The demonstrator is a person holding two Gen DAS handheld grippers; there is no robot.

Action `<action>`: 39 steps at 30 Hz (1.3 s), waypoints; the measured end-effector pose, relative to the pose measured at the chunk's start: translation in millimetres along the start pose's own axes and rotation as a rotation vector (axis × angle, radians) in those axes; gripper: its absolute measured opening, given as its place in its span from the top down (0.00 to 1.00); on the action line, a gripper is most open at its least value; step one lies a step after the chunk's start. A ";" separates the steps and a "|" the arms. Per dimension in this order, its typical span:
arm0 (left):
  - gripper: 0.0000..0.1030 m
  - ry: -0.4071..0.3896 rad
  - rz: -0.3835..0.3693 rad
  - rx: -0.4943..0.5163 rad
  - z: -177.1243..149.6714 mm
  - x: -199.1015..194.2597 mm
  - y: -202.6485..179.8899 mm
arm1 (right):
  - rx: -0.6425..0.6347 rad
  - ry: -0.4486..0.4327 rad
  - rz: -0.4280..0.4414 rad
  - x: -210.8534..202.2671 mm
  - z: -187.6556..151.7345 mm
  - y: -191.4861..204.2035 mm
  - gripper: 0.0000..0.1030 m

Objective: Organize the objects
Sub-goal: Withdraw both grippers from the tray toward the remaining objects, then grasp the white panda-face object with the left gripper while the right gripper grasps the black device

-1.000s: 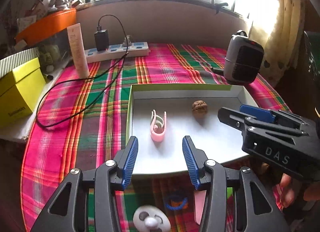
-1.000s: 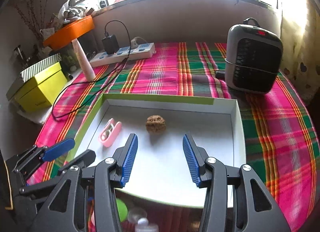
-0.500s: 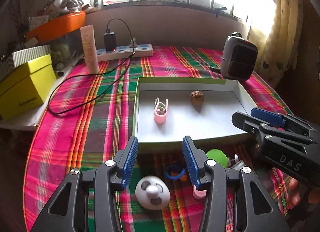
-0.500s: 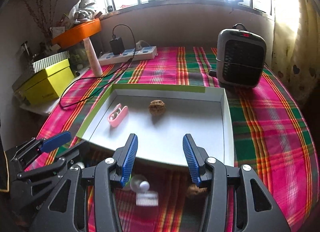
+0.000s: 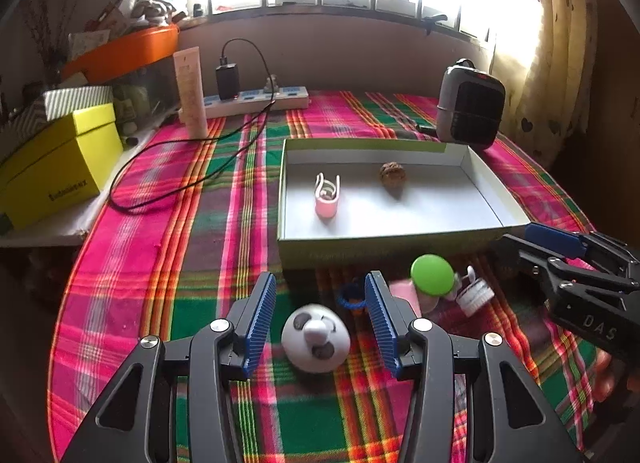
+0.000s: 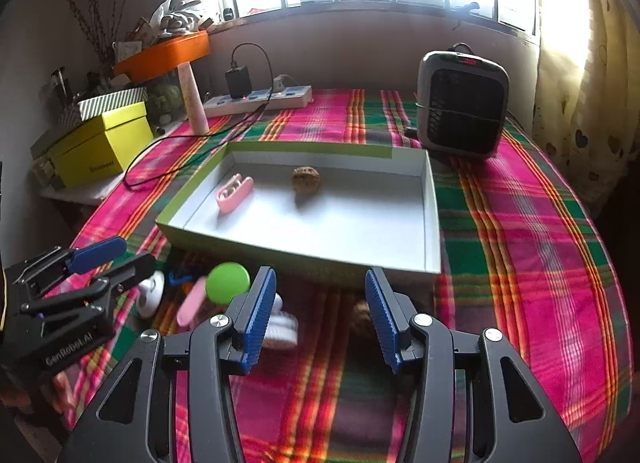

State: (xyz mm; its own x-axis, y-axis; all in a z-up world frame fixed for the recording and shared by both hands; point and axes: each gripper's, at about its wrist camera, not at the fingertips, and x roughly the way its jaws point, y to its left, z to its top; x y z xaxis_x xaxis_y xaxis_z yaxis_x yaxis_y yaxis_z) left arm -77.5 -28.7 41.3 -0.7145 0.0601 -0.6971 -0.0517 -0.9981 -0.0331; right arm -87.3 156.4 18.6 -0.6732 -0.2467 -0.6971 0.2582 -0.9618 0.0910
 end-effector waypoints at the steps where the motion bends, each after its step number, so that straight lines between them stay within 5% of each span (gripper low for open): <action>1: 0.56 0.004 -0.003 -0.005 -2.2 0.1 1.6 | 0.001 0.002 0.002 -0.5 -1.6 -0.9 0.53; 39: 0.50 0.102 -0.018 -0.039 -25.6 26.3 13.4 | 0.075 -0.028 -0.033 -22.8 -29.8 -42.4 0.53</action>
State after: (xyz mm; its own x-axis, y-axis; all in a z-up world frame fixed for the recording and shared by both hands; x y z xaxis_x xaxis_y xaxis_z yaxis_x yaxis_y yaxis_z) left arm -79.1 -40.8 4.1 -0.6386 0.0785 -0.7655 -0.0349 -0.9967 -0.0731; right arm -62.2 206.3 9.4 -0.6995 -0.2173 -0.6808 0.1838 -0.9753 0.1224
